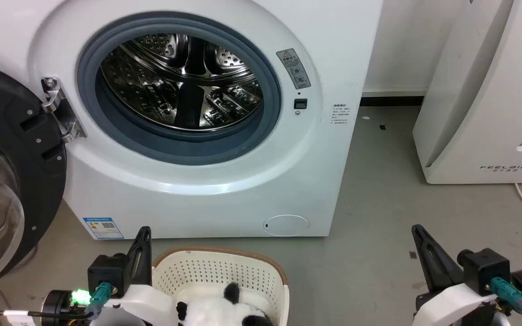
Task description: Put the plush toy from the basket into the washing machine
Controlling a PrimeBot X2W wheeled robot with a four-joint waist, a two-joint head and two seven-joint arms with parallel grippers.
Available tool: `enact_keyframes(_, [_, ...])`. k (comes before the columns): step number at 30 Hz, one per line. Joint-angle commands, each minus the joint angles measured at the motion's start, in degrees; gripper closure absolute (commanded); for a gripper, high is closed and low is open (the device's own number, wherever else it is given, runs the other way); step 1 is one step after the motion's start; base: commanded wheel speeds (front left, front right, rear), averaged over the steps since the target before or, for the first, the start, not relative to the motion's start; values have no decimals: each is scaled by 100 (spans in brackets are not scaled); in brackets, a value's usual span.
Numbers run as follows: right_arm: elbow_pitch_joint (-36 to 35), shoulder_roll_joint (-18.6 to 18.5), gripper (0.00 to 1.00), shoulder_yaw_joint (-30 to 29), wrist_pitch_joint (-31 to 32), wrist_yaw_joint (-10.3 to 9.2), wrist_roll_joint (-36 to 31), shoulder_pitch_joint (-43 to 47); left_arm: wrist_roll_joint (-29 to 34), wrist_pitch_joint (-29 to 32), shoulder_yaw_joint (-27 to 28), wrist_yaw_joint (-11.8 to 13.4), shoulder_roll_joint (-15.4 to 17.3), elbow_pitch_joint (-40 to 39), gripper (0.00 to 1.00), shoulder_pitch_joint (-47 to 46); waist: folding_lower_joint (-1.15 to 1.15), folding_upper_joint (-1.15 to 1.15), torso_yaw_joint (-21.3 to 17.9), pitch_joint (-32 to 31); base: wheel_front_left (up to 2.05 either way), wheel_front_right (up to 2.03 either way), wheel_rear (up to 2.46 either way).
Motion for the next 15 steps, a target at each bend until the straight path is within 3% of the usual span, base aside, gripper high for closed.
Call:
enact_keyframes(1, [14, -1, 100, -17, 8, -5, -44, -82, 16, 2, 19, 10, -1, -25, 100, -88, 0, 0, 0, 0, 0, 0, 0])
enact_keyframes(5, [14, -1, 100, -17, 8, -5, -44, -82, 16, 2, 19, 10, -1, -25, 100, -88, 0, 0, 0, 0, 0, 0, 0])
enact_keyframes(6, [0, 0, 0, 0, 0, 0, 0, 0, 0, 0, 0, 0, 0, 0, 0, 0, 0, 0, 0, 0, 0, 0, 0])
enact_keyframes(15, [9, 0, 0, -19, -69, 0, 54, 20, -32, -69, -51, 26, 0, 10, 0, 14, 0, 0, -4, 12, 0, 0, 0])
